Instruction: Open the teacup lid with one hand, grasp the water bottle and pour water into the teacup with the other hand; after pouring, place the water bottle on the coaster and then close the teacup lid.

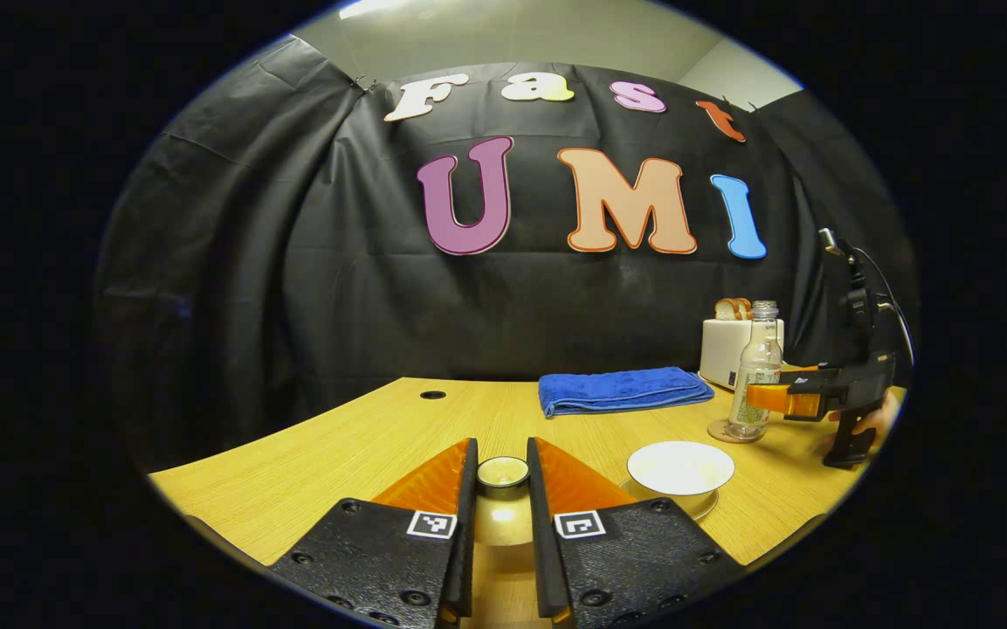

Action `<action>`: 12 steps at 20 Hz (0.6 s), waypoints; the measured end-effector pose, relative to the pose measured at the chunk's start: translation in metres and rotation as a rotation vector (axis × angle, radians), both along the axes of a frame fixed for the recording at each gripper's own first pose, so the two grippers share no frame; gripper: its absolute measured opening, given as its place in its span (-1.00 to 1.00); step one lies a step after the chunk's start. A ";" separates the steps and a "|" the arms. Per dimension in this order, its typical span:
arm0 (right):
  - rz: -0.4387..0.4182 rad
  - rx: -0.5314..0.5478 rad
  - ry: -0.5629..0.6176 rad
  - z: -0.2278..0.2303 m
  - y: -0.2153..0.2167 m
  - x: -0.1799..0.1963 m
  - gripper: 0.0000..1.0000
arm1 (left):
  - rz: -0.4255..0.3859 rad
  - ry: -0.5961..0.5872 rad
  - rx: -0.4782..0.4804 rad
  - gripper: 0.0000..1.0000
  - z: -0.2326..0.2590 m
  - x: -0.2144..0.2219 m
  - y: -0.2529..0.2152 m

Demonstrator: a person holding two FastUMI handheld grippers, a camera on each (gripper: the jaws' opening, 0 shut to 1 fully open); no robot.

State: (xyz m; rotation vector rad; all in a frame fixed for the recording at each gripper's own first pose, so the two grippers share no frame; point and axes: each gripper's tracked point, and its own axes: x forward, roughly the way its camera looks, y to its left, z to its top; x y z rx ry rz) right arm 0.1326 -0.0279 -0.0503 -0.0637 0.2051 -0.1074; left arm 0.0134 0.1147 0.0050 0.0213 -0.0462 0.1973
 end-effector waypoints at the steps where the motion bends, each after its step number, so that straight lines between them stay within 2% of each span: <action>1: -0.005 0.019 -0.007 0.000 -0.002 -0.004 0.80 | -0.006 -0.001 0.000 -0.48 -0.001 0.001 -0.002; 11: -0.013 0.026 -0.145 0.029 -0.007 -0.058 0.81 | -0.155 0.000 0.003 -0.48 -0.001 0.029 -0.044; 12: -0.012 0.023 -0.169 0.034 -0.008 -0.064 0.76 | -0.175 0.001 0.005 -0.48 0.000 0.032 -0.049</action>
